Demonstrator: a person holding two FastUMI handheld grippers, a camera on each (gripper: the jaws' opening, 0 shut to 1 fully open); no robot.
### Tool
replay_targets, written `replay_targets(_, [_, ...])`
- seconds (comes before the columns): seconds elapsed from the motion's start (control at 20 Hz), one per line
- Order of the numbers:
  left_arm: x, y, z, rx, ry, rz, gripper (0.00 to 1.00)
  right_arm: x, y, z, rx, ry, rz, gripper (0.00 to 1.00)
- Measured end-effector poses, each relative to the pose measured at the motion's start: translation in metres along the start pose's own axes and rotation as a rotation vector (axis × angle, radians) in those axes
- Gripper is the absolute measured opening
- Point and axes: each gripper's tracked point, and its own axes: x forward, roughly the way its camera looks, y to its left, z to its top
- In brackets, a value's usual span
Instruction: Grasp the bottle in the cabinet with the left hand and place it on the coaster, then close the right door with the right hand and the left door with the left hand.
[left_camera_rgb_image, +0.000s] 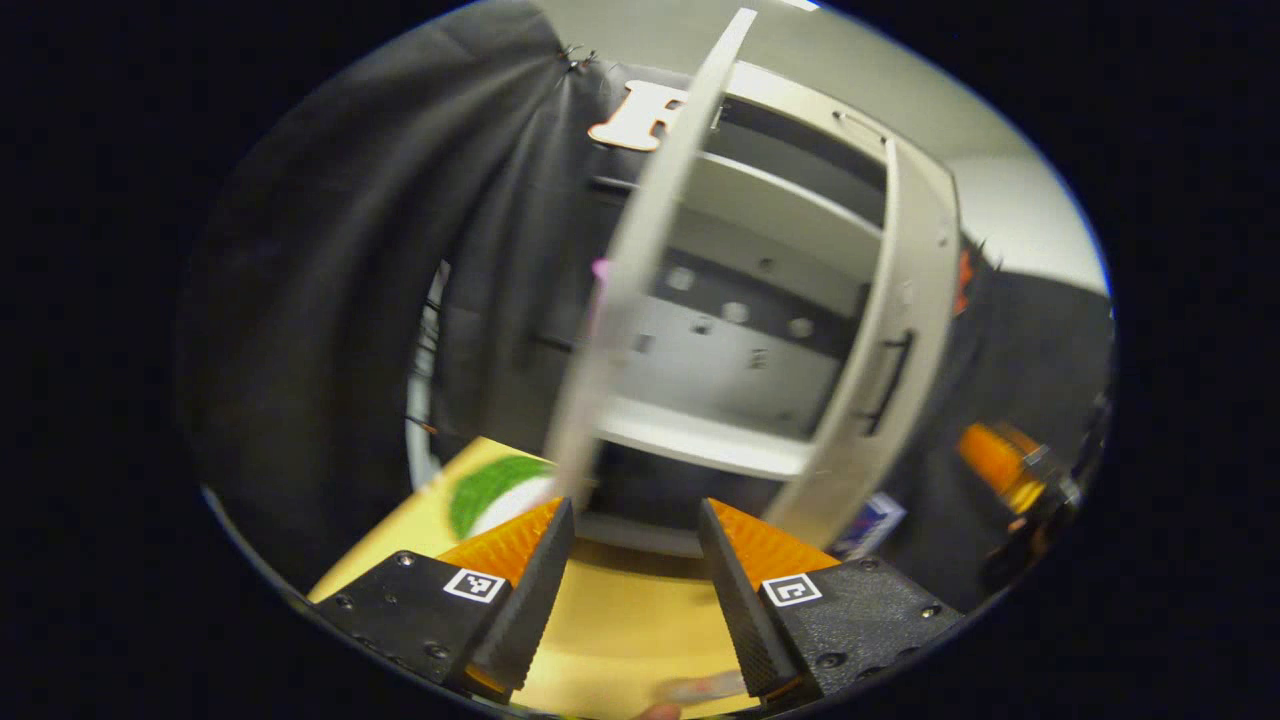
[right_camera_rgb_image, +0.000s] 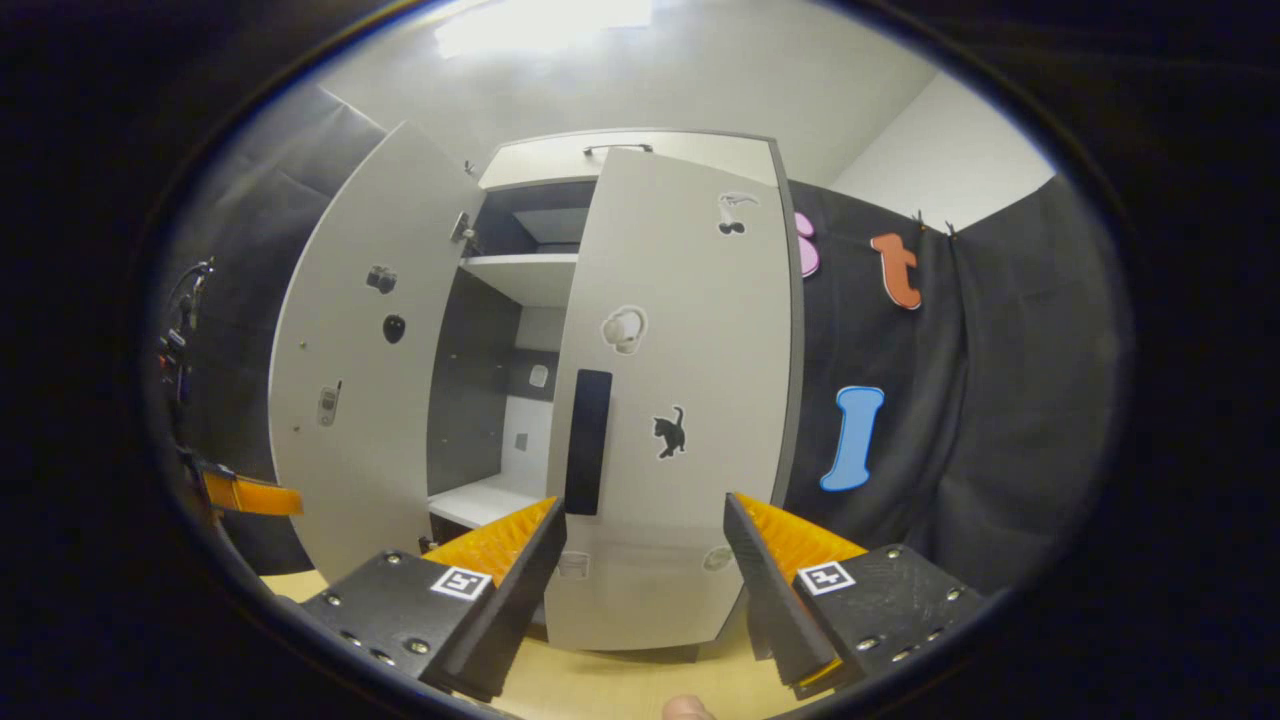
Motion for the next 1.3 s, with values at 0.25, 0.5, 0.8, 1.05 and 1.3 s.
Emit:
replay_targets(0.25, [0.021, -0.052, 0.003, 0.272, -0.012, -0.085, 0.78, -0.021, -0.035, 0.002, -0.016, -0.009, -0.073, 0.93])
replay_targets(0.5, [0.022, -0.065, 0.004, 0.227, -0.009, -0.113, 0.78, -0.034, -0.064, -0.006, 0.015, 0.016, -0.140, 0.95])
replay_targets(0.8, [-0.001, -0.011, 0.041, 0.251, -0.072, 0.027, 0.78, -0.018, -0.056, -0.010, 0.035, 0.016, -0.119, 0.94])
replay_targets(1.05, [-0.031, 0.044, 0.055, 0.238, -0.106, 0.153, 0.78, 0.004, -0.010, -0.021, 0.078, 0.032, -0.022, 0.94])
replay_targets(1.3, [-0.036, 0.090, 0.067, 0.237, -0.125, 0.248, 0.78, 0.017, 0.027, -0.028, 0.115, 0.052, 0.036, 0.96])
